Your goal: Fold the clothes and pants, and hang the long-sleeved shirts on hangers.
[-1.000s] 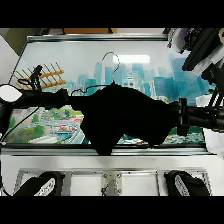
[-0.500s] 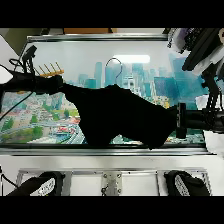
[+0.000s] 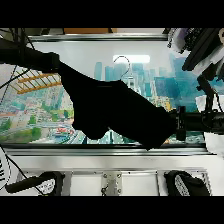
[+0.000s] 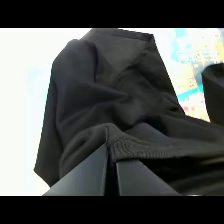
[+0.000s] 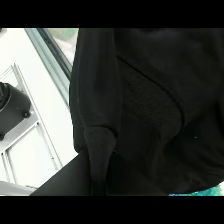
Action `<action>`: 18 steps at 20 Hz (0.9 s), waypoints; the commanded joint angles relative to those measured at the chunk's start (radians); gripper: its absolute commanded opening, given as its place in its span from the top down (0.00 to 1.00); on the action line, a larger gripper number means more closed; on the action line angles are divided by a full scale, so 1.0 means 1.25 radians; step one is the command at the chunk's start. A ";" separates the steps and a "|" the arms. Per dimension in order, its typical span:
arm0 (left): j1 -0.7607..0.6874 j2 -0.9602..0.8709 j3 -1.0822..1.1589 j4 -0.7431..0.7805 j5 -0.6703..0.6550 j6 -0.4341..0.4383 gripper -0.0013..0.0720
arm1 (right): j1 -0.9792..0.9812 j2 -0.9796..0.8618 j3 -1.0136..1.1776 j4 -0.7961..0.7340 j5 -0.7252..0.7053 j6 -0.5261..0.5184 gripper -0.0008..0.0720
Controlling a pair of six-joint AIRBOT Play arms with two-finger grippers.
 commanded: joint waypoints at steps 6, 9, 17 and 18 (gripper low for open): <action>-0.032 -0.043 0.088 -0.003 -0.092 0.067 0.96 | 0.001 0.000 0.021 -0.049 0.008 0.036 0.97; -0.032 -0.042 0.088 -0.034 -0.067 0.067 0.96 | 0.009 0.000 0.025 -0.049 0.060 0.039 0.97; -0.089 -0.042 0.089 -0.037 -0.069 0.067 0.96 | 0.126 -0.003 0.025 0.027 -0.015 0.044 0.97; -0.089 -0.042 0.089 -0.036 -0.069 0.067 0.96 | 0.129 -0.003 0.025 0.054 -0.027 0.034 0.97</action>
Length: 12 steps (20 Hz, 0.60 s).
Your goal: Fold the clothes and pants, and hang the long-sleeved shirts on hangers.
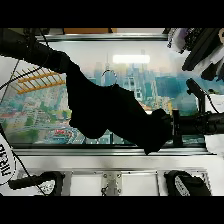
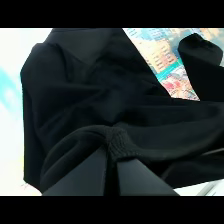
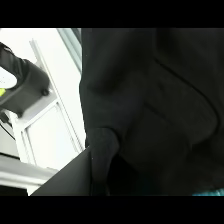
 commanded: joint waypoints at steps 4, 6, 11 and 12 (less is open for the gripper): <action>0.015 0.000 0.001 -0.002 -0.008 0.001 0.96 | 0.028 0.000 0.001 0.097 -0.069 -0.013 0.97; 0.036 0.002 0.001 -0.003 -0.009 -0.008 0.44 | 0.028 0.000 0.001 0.100 -0.069 -0.013 0.97; 0.115 0.048 0.000 -0.071 0.046 -0.050 0.13 | 0.028 0.000 0.001 0.105 -0.083 -0.013 0.97; 0.137 0.059 0.000 -0.101 0.056 -0.050 0.13 | 0.028 0.000 0.001 0.107 -0.091 -0.013 0.97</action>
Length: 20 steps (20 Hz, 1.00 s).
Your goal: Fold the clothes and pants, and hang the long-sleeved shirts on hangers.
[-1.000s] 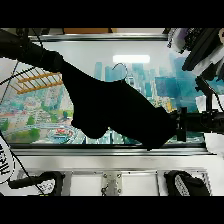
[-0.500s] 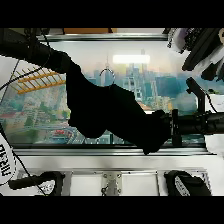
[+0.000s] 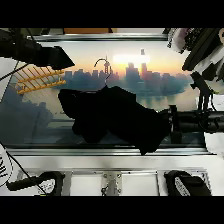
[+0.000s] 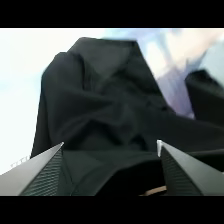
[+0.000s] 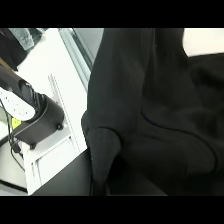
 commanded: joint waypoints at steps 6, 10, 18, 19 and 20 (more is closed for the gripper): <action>0.157 0.083 -0.012 -0.085 0.050 -0.019 0.13 | 0.001 0.000 0.001 0.049 -0.023 0.000 0.97; 0.215 0.174 -0.228 -0.085 0.068 0.031 0.13 | 0.000 0.002 0.001 0.048 -0.024 0.000 0.97; 0.354 0.304 -0.712 -0.364 0.165 0.138 0.15 | 0.001 0.001 0.001 0.047 -0.024 0.000 0.97; 0.346 0.312 -0.718 -0.352 0.184 0.138 0.15 | 0.001 0.001 0.001 0.047 -0.024 0.000 0.97; 0.329 0.320 -0.711 -0.322 0.192 0.136 0.15 | 0.001 0.001 0.001 0.047 -0.024 0.000 0.97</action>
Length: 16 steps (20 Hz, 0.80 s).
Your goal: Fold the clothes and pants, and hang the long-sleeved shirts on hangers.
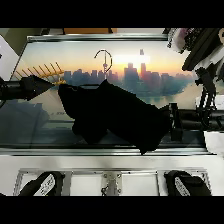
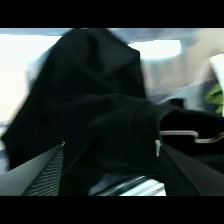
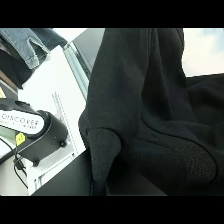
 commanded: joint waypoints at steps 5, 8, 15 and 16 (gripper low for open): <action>-0.125 0.052 0.018 0.191 0.042 -0.067 0.15 | 0.001 0.000 0.001 -0.009 0.000 0.000 0.97; -0.190 0.047 0.047 0.230 0.046 -0.080 0.15 | 0.001 -0.001 0.001 -0.009 0.000 0.000 0.97; -0.254 -0.050 0.136 0.233 0.028 -0.128 0.16 | 0.001 -0.001 0.001 -0.030 0.001 0.001 0.97; -0.254 -0.063 0.157 0.244 0.014 -0.141 0.22 | 0.001 -0.001 0.001 -0.045 0.003 0.001 0.97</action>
